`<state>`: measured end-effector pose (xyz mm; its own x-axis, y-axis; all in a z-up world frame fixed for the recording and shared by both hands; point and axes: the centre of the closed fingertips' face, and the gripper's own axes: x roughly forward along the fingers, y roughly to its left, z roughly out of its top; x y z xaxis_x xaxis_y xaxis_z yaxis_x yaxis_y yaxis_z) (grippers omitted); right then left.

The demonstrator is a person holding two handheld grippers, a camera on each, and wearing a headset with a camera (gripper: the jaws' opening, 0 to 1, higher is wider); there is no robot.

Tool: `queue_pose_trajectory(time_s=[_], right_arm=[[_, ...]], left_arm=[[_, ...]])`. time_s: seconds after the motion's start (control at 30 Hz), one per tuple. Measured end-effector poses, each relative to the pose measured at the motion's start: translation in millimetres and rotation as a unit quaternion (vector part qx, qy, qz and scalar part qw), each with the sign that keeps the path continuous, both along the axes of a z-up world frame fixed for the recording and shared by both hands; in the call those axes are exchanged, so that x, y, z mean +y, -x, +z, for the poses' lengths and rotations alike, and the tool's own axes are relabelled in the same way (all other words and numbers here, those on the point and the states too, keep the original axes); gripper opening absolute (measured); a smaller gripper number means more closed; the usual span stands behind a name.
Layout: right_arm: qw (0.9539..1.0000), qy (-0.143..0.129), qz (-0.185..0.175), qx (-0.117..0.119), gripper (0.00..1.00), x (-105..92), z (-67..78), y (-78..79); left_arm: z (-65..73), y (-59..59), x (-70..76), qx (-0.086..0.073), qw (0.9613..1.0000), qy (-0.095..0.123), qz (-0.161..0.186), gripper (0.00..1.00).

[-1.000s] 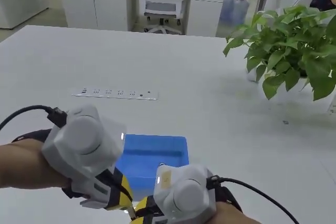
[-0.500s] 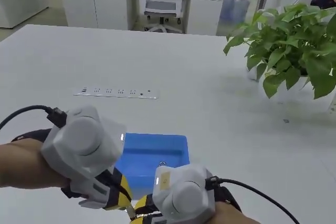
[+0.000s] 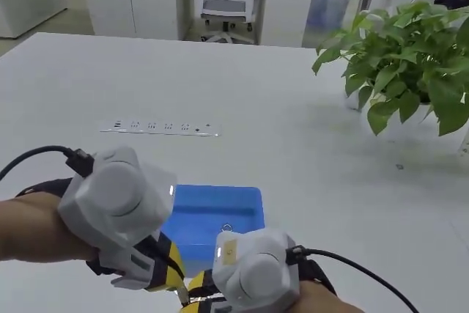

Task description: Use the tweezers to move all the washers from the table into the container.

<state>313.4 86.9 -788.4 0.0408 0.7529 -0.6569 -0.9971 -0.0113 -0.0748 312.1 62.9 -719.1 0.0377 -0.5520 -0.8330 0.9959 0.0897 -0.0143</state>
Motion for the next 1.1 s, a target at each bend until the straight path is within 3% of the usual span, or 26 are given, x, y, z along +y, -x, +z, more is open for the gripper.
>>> queue_pose_trajectory(time_s=[0.6, 1.1], right_arm=[[0.9999, 0.000, -0.011, 0.004, 0.13, -5.6, 0.5, -2.6], [0.9999, 0.001, -0.011, 0.009, 0.10, -5.8, 0.0, -1.9]], left_arm=[[-0.9, -6.5, -6.6, -0.004, 1.0000, 0.004, -0.008, 0.06], [-1.1, -5.0, -7.5, -0.002, 0.9999, 0.005, -0.015, 0.06]])
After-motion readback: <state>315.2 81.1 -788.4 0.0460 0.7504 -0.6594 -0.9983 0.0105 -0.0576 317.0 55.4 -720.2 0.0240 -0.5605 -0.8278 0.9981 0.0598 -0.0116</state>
